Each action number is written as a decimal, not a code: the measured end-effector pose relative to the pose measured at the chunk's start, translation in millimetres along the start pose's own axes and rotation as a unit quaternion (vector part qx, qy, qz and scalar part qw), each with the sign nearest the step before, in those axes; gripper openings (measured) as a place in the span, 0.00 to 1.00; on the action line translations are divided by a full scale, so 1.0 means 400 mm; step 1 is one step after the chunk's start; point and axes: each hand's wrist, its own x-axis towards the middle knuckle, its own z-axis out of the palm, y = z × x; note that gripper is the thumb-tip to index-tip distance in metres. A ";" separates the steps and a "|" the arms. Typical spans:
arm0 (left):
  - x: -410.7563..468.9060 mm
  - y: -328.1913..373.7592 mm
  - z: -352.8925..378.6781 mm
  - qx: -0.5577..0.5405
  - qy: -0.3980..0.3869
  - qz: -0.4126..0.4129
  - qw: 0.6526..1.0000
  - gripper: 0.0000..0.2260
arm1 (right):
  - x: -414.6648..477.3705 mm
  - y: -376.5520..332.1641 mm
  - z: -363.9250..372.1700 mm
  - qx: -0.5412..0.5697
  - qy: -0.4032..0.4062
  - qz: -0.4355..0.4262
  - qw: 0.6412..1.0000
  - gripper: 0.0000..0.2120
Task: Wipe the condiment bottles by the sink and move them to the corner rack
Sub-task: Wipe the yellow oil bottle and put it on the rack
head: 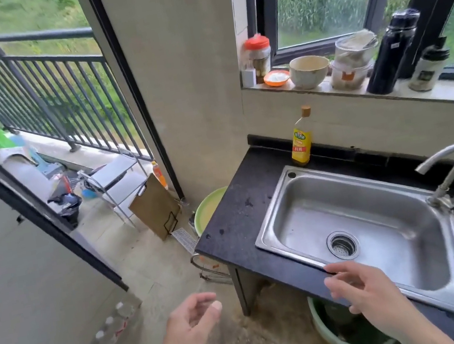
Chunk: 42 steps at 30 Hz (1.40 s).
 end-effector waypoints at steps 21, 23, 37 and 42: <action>0.767 0.234 0.013 0.061 -0.061 -0.062 0.994 0.04 | 0.735 -0.218 0.019 0.032 0.039 0.058 0.997 0.06; 0.860 0.247 0.023 0.069 -0.098 -0.065 0.991 0.04 | 0.766 -0.209 0.016 0.033 0.079 0.088 0.992 0.06; 1.314 0.378 0.168 0.137 -0.339 0.028 0.930 0.03 | 0.977 -0.286 0.073 0.019 0.242 0.213 0.946 0.09; 1.333 0.366 0.156 0.182 -0.373 0.033 0.909 0.03 | 1.145 -0.279 -0.032 -0.028 0.375 0.189 0.907 0.25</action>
